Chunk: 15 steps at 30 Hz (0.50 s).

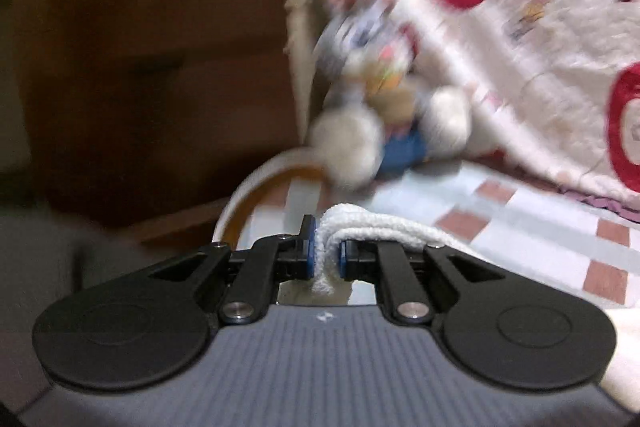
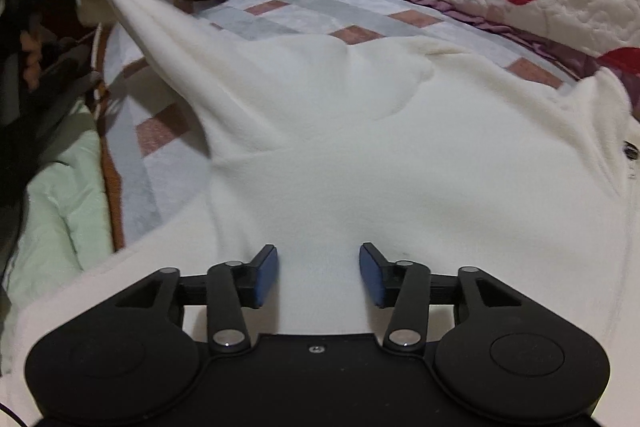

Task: Fold clothes
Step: 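Grasp the sleeve cuff with the left gripper and lift it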

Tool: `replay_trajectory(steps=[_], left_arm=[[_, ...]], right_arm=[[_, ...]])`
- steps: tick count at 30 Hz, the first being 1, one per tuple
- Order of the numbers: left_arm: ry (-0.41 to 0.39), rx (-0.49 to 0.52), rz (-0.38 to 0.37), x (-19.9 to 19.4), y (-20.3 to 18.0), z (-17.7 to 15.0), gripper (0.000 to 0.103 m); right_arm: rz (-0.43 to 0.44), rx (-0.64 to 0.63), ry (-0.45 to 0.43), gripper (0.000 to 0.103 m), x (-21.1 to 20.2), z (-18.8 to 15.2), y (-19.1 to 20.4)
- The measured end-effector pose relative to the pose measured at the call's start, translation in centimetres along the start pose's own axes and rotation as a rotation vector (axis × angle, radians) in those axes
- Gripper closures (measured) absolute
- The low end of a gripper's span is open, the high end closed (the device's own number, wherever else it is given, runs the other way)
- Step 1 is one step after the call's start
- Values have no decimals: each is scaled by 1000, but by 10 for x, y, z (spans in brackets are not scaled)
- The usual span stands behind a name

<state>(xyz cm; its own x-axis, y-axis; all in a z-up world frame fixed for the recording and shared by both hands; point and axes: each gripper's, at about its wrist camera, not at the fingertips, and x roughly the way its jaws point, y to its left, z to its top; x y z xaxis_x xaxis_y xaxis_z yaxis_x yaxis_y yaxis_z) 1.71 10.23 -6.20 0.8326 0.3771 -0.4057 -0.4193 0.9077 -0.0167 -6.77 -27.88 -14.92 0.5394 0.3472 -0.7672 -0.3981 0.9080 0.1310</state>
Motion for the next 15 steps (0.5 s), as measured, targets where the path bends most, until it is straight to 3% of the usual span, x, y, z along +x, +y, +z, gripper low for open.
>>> replay_trajectory(steps=[3, 15], left_arm=[[10, -70, -10, 0, 13, 0, 92], [24, -88, -9, -5, 22, 1, 86]], right_arm=[[23, -27, -12, 46, 7, 9, 9], [82, -164, -16, 41, 43, 48, 43]])
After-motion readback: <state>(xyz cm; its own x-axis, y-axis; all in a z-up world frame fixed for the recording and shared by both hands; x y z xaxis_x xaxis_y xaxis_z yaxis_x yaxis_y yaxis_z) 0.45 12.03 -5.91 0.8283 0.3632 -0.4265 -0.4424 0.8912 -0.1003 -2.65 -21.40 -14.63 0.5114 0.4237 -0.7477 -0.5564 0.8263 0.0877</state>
